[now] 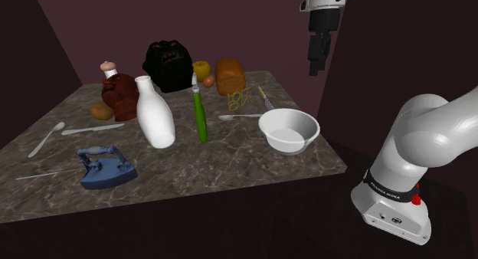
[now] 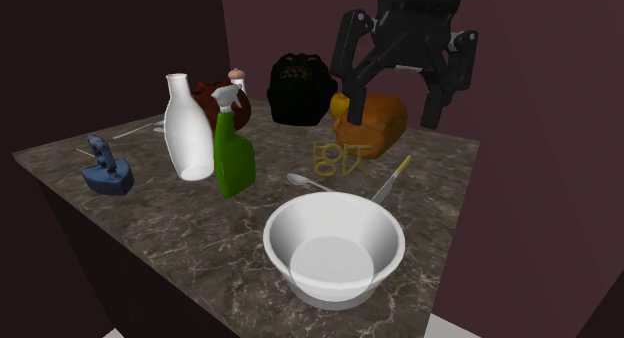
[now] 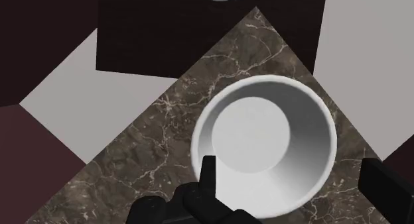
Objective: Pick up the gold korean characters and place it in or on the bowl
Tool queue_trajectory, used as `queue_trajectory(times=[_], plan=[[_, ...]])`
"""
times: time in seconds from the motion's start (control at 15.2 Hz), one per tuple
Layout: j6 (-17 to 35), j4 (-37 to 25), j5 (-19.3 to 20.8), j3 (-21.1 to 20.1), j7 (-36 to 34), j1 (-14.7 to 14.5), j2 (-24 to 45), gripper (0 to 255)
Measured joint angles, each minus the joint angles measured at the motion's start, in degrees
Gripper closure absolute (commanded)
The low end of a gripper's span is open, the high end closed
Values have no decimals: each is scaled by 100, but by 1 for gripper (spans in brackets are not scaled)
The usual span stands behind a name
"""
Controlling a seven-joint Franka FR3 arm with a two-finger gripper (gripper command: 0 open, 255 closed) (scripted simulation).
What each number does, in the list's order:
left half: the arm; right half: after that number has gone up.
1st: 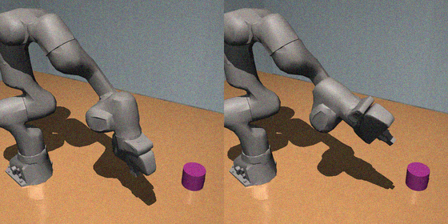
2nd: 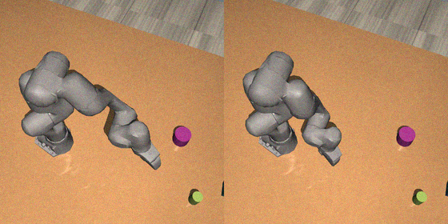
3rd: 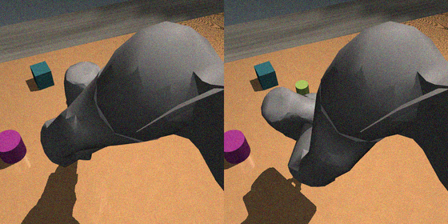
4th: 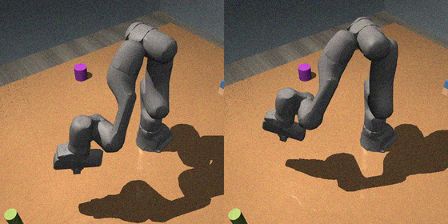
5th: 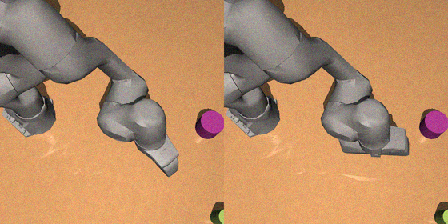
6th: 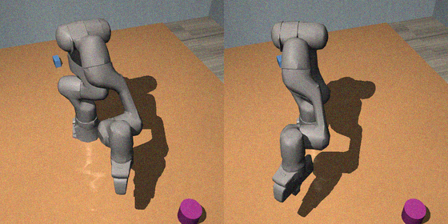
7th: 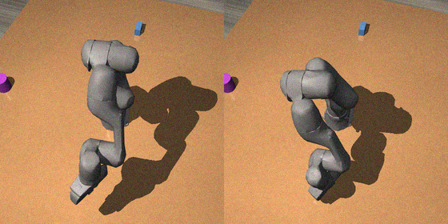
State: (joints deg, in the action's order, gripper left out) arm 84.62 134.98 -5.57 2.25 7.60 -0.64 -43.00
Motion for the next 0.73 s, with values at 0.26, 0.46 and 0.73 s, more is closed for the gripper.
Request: queue_trajectory(times=[0.26, 0.46, 0.73], plan=[[375, 79, 196, 243, 614, -83, 242, 0], [870, 92, 410, 557, 1460, -213, 624, 0], [1537, -98, 556, 931, 2584, -437, 1326, 0]])
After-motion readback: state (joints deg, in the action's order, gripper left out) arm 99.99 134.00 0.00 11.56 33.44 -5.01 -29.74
